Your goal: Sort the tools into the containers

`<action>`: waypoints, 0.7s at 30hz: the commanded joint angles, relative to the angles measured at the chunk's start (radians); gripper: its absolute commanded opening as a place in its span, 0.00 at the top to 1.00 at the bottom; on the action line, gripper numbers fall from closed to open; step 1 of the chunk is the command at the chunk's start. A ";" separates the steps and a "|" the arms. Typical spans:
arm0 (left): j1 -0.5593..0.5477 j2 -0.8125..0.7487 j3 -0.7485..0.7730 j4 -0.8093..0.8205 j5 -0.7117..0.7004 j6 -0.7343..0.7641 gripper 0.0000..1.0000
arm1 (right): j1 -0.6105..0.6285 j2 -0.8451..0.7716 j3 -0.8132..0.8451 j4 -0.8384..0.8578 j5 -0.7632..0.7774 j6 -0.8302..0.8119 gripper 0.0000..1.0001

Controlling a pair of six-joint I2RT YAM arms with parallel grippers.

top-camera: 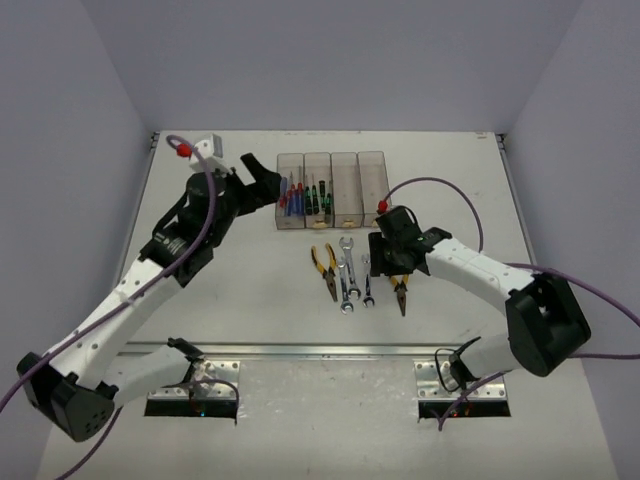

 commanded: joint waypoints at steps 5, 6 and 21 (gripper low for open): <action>-0.005 -0.216 -0.172 -0.179 0.081 -0.027 0.00 | 0.068 0.183 0.138 -0.018 0.130 0.065 0.50; -0.006 -0.229 -0.159 -0.218 0.084 -0.012 0.00 | 0.071 0.200 0.140 -0.019 0.133 0.071 0.50; -0.005 -0.477 -0.263 -0.305 0.005 0.083 0.00 | 0.094 0.410 0.208 -0.050 0.136 0.120 0.62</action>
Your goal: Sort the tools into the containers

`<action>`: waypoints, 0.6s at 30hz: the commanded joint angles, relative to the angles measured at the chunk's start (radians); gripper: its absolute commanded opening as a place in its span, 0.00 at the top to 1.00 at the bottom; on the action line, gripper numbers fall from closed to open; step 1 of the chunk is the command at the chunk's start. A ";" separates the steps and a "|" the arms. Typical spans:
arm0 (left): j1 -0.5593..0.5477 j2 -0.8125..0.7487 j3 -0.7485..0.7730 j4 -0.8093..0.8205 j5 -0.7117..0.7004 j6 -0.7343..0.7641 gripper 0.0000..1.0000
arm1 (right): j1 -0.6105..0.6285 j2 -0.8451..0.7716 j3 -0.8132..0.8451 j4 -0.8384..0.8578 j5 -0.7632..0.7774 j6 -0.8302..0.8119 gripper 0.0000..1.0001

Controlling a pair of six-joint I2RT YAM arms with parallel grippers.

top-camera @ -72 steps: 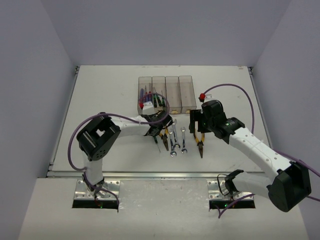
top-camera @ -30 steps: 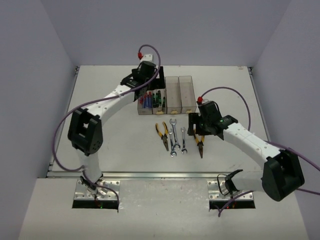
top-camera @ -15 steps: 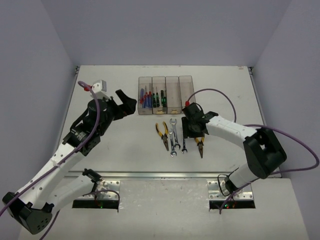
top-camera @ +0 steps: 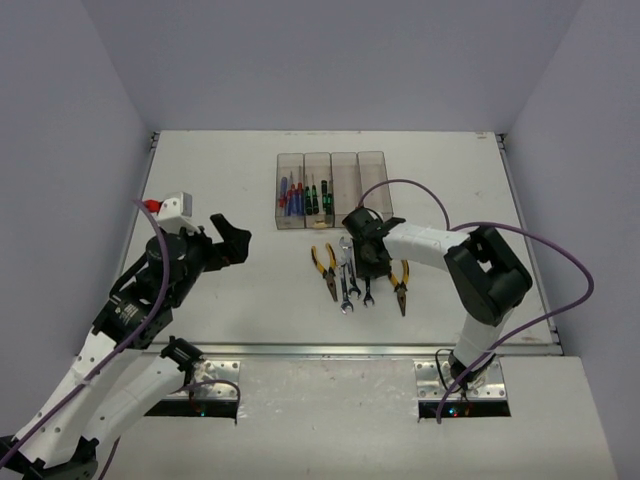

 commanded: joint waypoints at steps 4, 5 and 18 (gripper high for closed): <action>-0.003 0.002 -0.021 0.015 -0.003 0.028 0.00 | 0.009 0.053 -0.004 -0.014 0.018 0.045 0.76; -0.003 -0.003 -0.021 0.016 -0.003 0.028 0.00 | 0.009 0.055 -0.009 -0.013 0.013 0.047 0.80; -0.003 -0.004 -0.027 0.022 0.003 0.030 0.00 | 0.009 -0.056 -0.019 -0.017 -0.001 0.031 1.00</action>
